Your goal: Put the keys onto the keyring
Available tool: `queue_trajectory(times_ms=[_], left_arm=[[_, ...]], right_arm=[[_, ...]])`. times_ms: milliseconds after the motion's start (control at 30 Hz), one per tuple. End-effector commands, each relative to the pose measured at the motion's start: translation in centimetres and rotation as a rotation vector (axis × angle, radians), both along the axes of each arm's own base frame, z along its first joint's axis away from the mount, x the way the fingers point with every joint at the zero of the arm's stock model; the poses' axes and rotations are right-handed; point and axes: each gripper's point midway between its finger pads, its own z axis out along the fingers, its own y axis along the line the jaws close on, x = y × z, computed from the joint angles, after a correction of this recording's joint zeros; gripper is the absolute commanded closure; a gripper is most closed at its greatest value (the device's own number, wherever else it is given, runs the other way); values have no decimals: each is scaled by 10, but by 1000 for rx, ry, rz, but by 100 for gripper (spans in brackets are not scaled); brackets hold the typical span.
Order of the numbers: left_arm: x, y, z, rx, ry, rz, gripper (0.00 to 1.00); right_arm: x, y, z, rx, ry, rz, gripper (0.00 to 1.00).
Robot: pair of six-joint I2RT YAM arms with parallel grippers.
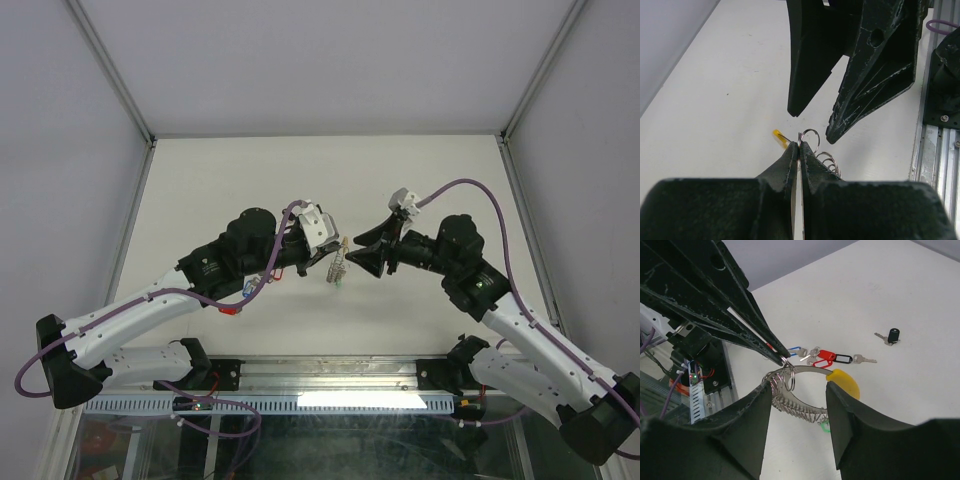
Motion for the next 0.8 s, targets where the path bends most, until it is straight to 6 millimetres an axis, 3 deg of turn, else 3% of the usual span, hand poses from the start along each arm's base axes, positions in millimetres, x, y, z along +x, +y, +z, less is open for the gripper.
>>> queue_trajectory(times_ms=[0, 200, 333, 433, 600, 767], left_arm=[[1, -5, 37, -91, -56, -15, 100], [1, -4, 37, -94, -54, -11, 100], [0, -3, 37, -98, -51, -8, 100], [0, -3, 37, -100, -46, -4, 100], [-1, -3, 38, -104, -41, -5, 100], [-2, -3, 41, -111, -41, -9, 100]], right_arm=[[-9, 6, 15, 40, -32, 62, 50], [-9, 6, 12, 27, -28, 57, 50], [1, -6, 14, 15, -40, -42, 55], [-4, -10, 21, 40, -52, -51, 56], [-17, 1, 18, 71, 2, 42, 48], [-18, 11, 14, 85, 40, 91, 52]])
